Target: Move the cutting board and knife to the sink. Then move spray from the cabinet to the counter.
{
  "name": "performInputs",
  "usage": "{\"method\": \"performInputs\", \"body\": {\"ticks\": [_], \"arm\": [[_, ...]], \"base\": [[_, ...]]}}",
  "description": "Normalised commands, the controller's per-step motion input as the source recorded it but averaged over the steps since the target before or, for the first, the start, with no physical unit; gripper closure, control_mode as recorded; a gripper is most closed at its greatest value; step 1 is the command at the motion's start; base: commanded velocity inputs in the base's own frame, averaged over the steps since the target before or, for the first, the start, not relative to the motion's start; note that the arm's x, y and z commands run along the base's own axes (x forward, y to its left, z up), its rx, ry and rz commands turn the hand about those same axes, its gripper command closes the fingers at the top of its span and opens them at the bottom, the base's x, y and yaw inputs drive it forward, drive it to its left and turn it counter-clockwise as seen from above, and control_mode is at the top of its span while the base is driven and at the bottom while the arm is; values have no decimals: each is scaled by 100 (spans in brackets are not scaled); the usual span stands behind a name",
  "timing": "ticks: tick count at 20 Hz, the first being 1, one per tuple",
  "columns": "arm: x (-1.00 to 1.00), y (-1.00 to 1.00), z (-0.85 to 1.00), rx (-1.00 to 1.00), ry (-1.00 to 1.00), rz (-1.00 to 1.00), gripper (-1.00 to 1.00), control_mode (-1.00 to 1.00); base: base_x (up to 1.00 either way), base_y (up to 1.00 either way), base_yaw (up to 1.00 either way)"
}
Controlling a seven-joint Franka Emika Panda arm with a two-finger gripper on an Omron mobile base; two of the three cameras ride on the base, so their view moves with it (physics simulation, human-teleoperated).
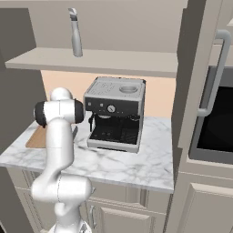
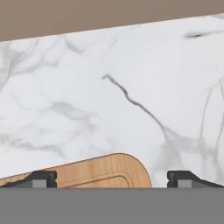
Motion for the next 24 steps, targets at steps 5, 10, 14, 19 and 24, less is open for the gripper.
{"method": "performInputs", "body": {"ticks": [5,10,14,19,24], "arm": [[18,3,-15,0,0,0,-100,-100],[20,3,-9,0,0,0,-100,-100],[23,2,-7,0,0,0,-100,-100],[11,2,-20,0,0,0,-100,-100],[0,3,-29,0,0,-1,-100,-100]], "base": [[0,0,0],[0,0,0],[0,0,0],[0,0,0],[0,0,0]]}}
